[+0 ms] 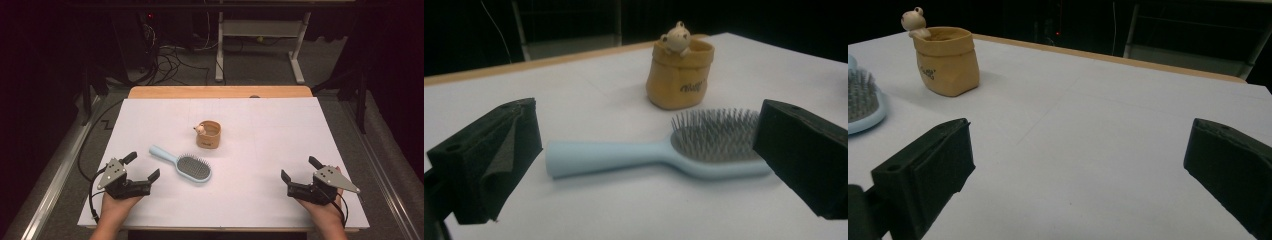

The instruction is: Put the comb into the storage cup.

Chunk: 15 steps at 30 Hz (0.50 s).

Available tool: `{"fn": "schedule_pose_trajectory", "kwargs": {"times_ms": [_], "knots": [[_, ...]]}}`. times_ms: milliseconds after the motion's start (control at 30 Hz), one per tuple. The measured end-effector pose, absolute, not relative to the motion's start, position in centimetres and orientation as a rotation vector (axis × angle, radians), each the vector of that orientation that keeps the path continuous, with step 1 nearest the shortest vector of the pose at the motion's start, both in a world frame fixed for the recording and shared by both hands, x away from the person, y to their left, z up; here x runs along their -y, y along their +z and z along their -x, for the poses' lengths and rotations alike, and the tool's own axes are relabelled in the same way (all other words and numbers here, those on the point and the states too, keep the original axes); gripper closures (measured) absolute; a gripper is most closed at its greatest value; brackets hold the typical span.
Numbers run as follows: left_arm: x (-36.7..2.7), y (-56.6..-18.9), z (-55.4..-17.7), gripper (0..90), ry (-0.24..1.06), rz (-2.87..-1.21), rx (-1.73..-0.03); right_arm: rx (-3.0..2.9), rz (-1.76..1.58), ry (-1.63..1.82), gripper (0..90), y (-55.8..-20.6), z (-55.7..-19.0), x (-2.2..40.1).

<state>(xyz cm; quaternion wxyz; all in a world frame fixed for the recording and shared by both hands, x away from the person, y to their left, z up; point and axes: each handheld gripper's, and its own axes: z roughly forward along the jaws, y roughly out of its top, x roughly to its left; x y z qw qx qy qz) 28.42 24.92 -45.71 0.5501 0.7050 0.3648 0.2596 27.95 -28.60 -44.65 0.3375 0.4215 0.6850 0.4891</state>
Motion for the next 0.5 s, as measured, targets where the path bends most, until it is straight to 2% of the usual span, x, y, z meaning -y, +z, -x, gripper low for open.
{"fn": "schedule_pose_trajectory", "kwargs": {"times_ms": [500], "knots": [[-24.88, -45.64, -28.44, 0.6, 0.622, -1.661, -0.861, -1.779, -1.124, 1.273, 0.3, -44.88, -27.88, 29.03]]}}
